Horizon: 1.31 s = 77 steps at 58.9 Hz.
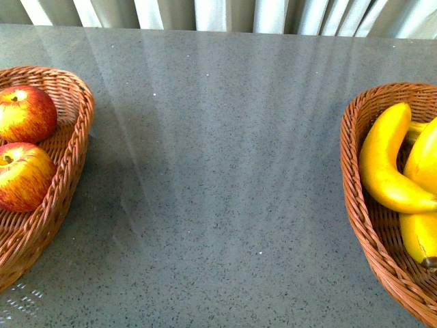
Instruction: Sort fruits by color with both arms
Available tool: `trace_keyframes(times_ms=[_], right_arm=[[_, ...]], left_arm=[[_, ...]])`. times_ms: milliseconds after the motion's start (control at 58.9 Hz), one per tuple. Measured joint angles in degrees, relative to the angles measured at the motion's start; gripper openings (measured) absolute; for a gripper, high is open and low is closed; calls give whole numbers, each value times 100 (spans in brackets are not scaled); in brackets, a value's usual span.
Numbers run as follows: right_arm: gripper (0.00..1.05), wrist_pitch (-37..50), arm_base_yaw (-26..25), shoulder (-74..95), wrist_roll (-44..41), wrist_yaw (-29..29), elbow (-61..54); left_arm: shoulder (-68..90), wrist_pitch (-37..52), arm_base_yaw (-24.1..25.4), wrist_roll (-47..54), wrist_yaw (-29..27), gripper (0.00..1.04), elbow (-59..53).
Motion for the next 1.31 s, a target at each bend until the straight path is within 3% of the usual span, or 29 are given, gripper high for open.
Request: trace_keyframes(times_ms=[102, 187, 289, 1104, 1189, 1308], right_arm=[[2, -214, -136, -308, -2, -129, -90], [2, -411, -525, -560, -17, -658, -146], [2, -352, -741, -734, -20, -706, -286], [2, -1926, -754, -2378, -20, -734, -289], [2, -2804, -756, -3064, -20, -728, -286], [2, -2933, -756, -3348, -22, -734, -286]], left_arm=[[0, 0, 0, -2, 0, 96, 0], [0, 0, 0, 0, 2, 96, 0], [0, -2, 0, -2, -2, 96, 0], [0, 0, -2, 0, 0, 96, 0], [0, 0, 0, 0, 0, 96, 0], [0, 0, -2, -2, 0, 96, 0]])
